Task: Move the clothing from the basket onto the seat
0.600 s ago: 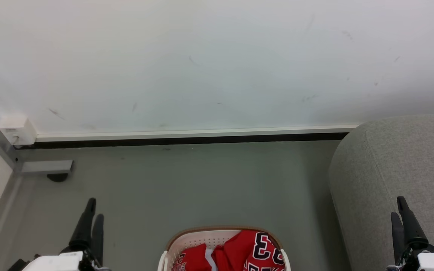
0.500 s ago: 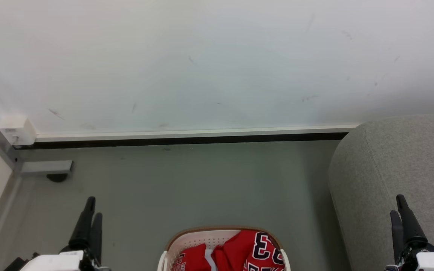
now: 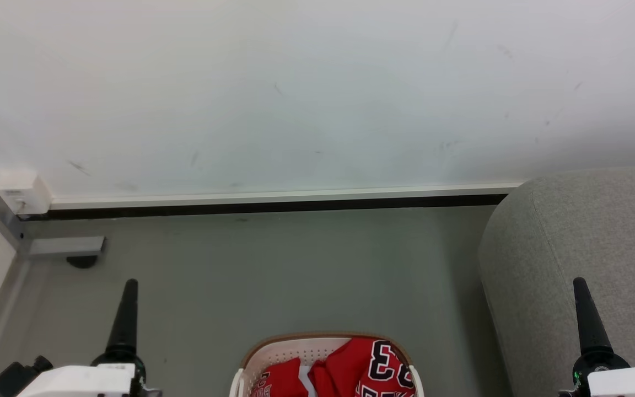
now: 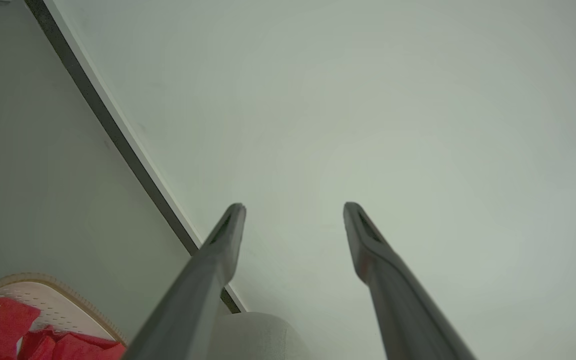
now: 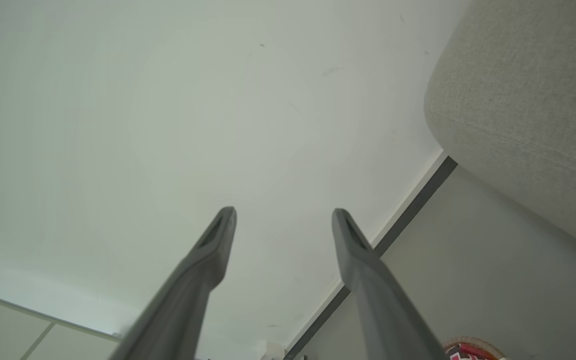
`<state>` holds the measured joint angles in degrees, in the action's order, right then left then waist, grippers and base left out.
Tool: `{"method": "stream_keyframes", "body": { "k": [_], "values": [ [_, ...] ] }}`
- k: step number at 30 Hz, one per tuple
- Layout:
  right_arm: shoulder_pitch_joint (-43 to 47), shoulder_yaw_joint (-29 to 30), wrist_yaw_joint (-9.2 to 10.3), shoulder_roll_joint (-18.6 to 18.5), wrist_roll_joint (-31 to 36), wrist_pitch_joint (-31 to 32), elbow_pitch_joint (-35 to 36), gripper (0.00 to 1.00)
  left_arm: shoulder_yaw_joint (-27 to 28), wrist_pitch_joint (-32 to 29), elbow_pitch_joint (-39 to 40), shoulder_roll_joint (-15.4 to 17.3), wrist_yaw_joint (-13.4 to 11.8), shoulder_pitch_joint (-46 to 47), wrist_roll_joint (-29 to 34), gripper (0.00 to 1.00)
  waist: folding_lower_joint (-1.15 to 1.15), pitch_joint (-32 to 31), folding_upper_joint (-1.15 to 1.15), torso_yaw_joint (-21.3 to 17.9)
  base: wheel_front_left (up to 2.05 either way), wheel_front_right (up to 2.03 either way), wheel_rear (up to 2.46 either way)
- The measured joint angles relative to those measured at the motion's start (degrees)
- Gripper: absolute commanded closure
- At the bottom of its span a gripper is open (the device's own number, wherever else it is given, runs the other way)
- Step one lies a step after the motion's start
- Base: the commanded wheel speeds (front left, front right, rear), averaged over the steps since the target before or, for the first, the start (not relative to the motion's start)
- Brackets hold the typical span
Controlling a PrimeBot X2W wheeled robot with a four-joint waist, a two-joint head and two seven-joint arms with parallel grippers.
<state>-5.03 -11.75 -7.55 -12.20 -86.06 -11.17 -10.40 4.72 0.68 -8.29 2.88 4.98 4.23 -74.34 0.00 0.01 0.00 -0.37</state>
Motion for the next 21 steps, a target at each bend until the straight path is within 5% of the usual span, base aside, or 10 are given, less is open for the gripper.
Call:
{"method": "stream_keyframes", "body": {
  "k": [21],
  "values": [
    [-1.3, 2.6, 0.0, 3.0, 31.1, -1.0, -7.0, 0.0, -1.8, 4.1, -0.5, 0.8, 0.6, 0.0, 29.0, 0.0, 0.0, -0.5, 0.0, -0.2, 0.0, 0.0, 0.0]
  ]
}}
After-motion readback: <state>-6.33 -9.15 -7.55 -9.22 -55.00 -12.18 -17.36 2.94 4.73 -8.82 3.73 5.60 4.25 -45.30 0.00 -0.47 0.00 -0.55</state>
